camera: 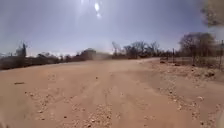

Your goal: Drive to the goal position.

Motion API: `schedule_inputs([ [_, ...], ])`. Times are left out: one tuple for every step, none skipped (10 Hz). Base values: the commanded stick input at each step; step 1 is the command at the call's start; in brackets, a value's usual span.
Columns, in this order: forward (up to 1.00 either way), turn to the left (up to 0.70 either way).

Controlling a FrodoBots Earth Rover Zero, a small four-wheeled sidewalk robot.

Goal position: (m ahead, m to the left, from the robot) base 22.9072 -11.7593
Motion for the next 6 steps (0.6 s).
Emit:
schedule_inputs([
  [1.0, 0.0],
  [1.0, 0.0],
  [1.0, 0.0],
  [1.0, 0.0],
  [1.0, 0.0],
  [1.0, 0.0],
])
